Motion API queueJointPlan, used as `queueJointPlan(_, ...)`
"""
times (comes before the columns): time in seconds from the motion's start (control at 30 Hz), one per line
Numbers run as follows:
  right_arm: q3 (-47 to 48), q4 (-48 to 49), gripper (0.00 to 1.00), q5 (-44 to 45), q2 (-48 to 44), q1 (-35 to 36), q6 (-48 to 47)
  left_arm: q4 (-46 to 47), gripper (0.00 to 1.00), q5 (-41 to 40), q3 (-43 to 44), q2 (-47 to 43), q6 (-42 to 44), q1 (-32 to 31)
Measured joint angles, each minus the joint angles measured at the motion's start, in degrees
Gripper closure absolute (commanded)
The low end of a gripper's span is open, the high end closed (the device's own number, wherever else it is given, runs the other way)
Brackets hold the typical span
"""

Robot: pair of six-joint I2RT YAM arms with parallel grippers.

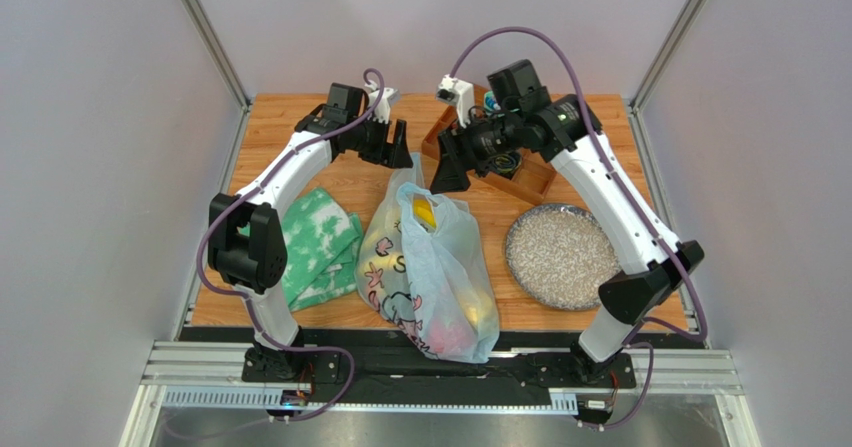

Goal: Take the fake fruits out of the plastic bag
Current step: Adjust the plastic bag at the center of the board.

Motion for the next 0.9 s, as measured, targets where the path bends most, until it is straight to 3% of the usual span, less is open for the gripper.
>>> queueJointPlan(0.07,-0.1,0.1,0.25,0.6,2.2,1.4,0.7,0.1,0.34,0.2,-1.3,0.1,-0.5,0.0)
queueJointPlan(0.17,-0.7,0.1,0.23,2.8,4.5,3.5,1.4,0.2,0.49,1.8,-2.8,0.2,-1.4,0.0)
queueJointPlan(0.3,-0.7,0.1,0.21,7.5,6.3,7.5,1.4,0.3,0.89,3.5,-3.3,0.3,-2.4,0.0)
queueJointPlan(0.37,-0.8,0.1,0.2,9.9,6.9,9.6,1.4,-0.2,1.0,4.7,-2.7,0.6,-2.5,0.0)
queueJointPlan(0.7,-4.5,1.6,0.18,25.7,12.0,17.3,0.9,-0.1,1.0,8.9,-1.5,2.6,-4.6,1.3)
queueJointPlan(0.8,-3.0,2.2,0.39,29.2,16.3,17.1,0.4,-0.1,1.0,9.7,-1.5,2.6,-5.7,2.6)
queueJointPlan(0.83,-2.2,2.5,0.61,30.1,17.7,17.1,0.0,-0.1,1.0,10.0,-1.5,2.6,-6.1,3.0)
queueJointPlan(0.9,-0.2,2.9,0.85,32.2,20.9,17.0,-1.1,-0.1,1.0,10.5,-1.5,2.6,-7.0,3.9)
